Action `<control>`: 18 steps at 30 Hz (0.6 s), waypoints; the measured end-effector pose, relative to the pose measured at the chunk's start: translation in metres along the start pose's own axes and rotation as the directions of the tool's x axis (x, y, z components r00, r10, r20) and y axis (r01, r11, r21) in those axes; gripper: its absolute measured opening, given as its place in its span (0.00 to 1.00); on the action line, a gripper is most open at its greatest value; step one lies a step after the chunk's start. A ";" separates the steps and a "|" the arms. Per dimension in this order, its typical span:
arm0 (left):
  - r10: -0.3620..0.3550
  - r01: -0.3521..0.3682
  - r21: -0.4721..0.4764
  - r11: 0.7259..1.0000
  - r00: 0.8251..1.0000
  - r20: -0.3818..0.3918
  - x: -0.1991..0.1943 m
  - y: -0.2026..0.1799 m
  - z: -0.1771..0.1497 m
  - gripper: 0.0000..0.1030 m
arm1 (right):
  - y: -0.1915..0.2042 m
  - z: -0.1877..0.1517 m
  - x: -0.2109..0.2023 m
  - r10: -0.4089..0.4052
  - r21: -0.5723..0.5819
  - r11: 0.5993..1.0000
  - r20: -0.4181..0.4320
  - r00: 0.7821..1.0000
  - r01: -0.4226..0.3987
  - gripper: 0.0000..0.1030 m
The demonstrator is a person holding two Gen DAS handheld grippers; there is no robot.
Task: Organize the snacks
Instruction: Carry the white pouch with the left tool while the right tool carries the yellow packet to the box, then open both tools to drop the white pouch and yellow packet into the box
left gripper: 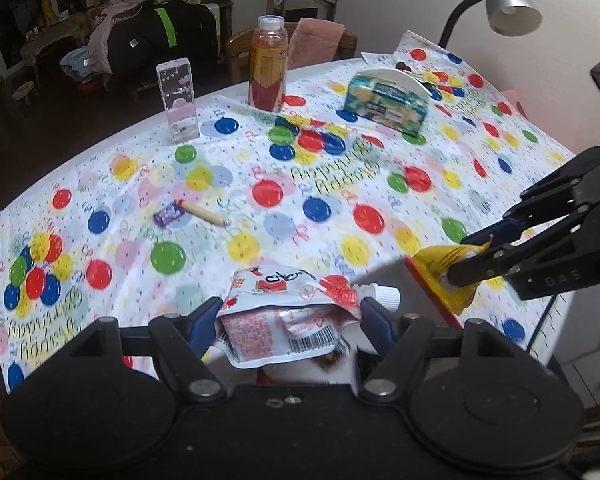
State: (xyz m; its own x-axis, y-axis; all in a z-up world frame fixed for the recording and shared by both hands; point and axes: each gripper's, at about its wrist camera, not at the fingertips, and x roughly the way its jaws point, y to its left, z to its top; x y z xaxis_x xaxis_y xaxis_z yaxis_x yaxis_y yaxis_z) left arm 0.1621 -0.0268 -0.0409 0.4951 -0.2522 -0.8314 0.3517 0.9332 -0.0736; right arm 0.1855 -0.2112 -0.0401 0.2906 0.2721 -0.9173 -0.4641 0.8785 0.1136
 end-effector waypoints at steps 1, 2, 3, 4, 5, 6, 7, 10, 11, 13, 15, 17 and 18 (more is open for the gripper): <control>-0.003 0.003 0.002 1.000 1.000 -0.001 -0.003 0.000 -0.005 0.71 | 0.004 -0.004 0.001 0.001 -0.004 1.000 -0.009 1.000 -0.001 0.25; -0.003 0.003 0.006 1.000 1.000 -0.002 -0.006 -0.001 -0.010 0.71 | 0.009 -0.009 0.003 0.000 -0.010 1.000 -0.017 1.000 0.000 0.25; -0.002 0.002 0.012 1.000 1.000 -0.004 -0.009 -0.001 -0.015 0.71 | 0.013 -0.013 0.005 0.001 -0.015 1.000 -0.027 1.000 -0.001 0.25; 0.000 0.000 0.018 1.000 1.000 -0.006 -0.011 -0.002 -0.020 0.71 | 0.017 -0.017 0.008 0.001 -0.020 1.000 -0.037 0.999 -0.002 0.25; 0.001 -0.001 0.024 1.000 1.000 -0.008 -0.013 -0.003 -0.025 0.71 | 0.021 -0.021 0.010 0.001 -0.025 1.000 -0.047 0.999 -0.002 0.25; 0.002 -0.002 0.029 1.000 1.000 -0.010 -0.015 -0.003 -0.029 0.71 | 0.026 -0.025 0.012 0.001 -0.032 0.999 -0.056 0.998 -0.003 0.25; 0.001 -0.001 0.033 0.999 1.000 -0.013 -0.017 -0.004 -0.034 0.71 | 0.029 -0.028 0.015 0.000 -0.038 0.999 -0.064 0.998 -0.002 0.25; -0.002 0.003 0.039 0.999 1.000 -0.020 -0.020 -0.005 -0.046 0.71 | 0.039 -0.038 0.021 -0.001 -0.049 0.999 -0.085 0.996 -0.003 0.25; -0.004 0.005 0.041 0.999 1.000 -0.022 -0.021 -0.006 -0.050 0.71 | 0.041 -0.041 0.023 -0.001 -0.049 0.999 -0.090 0.996 -0.004 0.25; -0.006 0.008 0.043 0.999 1.000 -0.028 -0.023 -0.006 -0.058 0.71 | 0.045 -0.047 0.027 0.000 -0.052 0.999 -0.101 0.995 -0.005 0.25; -0.010 0.012 0.044 0.999 0.999 -0.038 -0.023 -0.006 -0.066 0.71 | 0.049 -0.052 0.030 0.001 -0.049 0.999 -0.113 0.994 -0.007 0.25; -0.011 0.013 0.048 0.999 0.999 -0.047 -0.022 -0.006 -0.074 0.71 | 0.052 -0.056 0.034 0.000 -0.051 0.999 -0.124 0.992 -0.006 0.25; -0.012 0.015 0.048 0.999 0.999 -0.051 -0.021 -0.006 -0.078 0.71 | 0.053 -0.057 0.036 0.000 -0.050 0.999 -0.129 0.992 -0.006 0.25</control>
State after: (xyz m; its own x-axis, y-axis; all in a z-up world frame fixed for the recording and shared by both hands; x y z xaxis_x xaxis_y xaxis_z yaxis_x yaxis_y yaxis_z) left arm 0.0873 -0.0071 -0.0658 0.4498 -0.2501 -0.8574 0.3969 0.9160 -0.0591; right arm 0.1232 -0.1771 -0.0891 0.1806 0.2190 -0.9589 -0.5072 0.8560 0.1000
